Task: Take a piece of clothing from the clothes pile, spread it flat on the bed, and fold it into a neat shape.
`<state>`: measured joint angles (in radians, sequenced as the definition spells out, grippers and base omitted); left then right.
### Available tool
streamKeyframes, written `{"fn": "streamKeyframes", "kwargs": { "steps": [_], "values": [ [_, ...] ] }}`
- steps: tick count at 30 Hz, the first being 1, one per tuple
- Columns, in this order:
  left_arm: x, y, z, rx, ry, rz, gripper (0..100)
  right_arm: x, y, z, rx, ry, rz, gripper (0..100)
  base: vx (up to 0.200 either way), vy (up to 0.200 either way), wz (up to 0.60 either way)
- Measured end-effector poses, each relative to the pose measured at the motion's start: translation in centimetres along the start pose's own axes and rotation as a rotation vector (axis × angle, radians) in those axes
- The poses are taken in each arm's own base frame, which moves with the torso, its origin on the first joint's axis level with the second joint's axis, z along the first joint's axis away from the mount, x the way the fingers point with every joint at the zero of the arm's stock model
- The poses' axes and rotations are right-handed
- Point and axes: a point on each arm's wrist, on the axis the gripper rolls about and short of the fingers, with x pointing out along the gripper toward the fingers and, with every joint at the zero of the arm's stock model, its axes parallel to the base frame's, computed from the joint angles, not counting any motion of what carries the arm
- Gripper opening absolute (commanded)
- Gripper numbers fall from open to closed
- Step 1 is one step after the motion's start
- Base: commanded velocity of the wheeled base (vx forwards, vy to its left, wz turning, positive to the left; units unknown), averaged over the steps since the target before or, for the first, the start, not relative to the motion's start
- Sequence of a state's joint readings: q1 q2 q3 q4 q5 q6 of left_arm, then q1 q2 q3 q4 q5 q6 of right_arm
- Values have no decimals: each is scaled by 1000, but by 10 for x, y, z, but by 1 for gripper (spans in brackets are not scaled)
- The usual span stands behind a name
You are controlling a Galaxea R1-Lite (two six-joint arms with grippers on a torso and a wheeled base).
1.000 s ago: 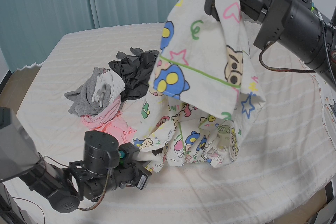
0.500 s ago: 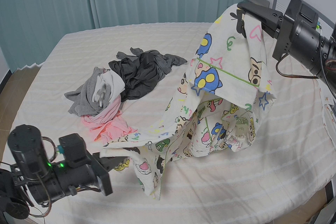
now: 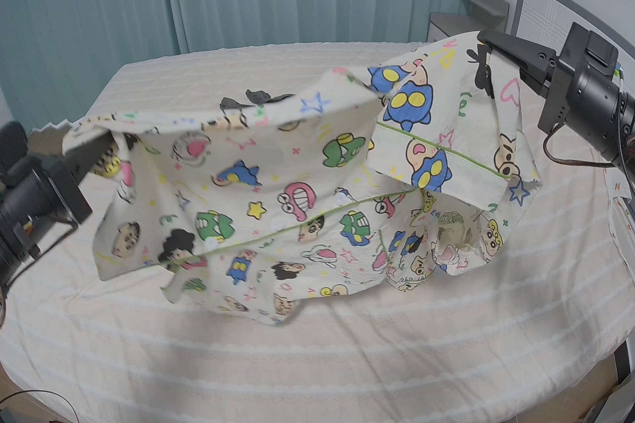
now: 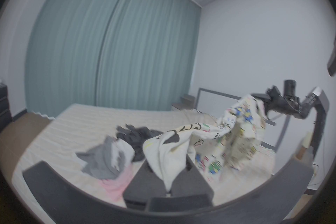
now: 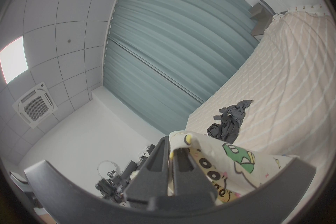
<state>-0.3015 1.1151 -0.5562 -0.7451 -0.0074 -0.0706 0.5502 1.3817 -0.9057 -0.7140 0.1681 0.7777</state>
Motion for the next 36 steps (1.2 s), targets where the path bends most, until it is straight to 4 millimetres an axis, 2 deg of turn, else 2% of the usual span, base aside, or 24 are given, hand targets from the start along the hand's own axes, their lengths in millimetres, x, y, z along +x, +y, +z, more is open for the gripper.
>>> {"fn": "streamKeyframes", "kwargs": {
  "steps": [5, 10, 15, 30, 36],
  "values": [
    [0, 10, 24, 82, -90, 137, 0, -10, 7, -1, -112, 2, 23, 0, 0, 0, 0],
    [0, 12, 35, 94, -129, 159, 0, -21, 25, -2, -143, 0, 91, 0, 0, 0, 0],
    [-2, 12, 35, 94, -130, 161, 0, -28, 38, -6, -137, 17, 145, 0, 0, 0, 0],
    [-10, 11, 33, 93, -132, 159, 0, -34, 44, -8, -131, 28, 176, 0, -200, 0, 0],
    [-14, 11, 29, 91, -126, 153, 0, -36, 45, -7, -130, 26, 181, 0, 0, 0, 0]
  ]
}}
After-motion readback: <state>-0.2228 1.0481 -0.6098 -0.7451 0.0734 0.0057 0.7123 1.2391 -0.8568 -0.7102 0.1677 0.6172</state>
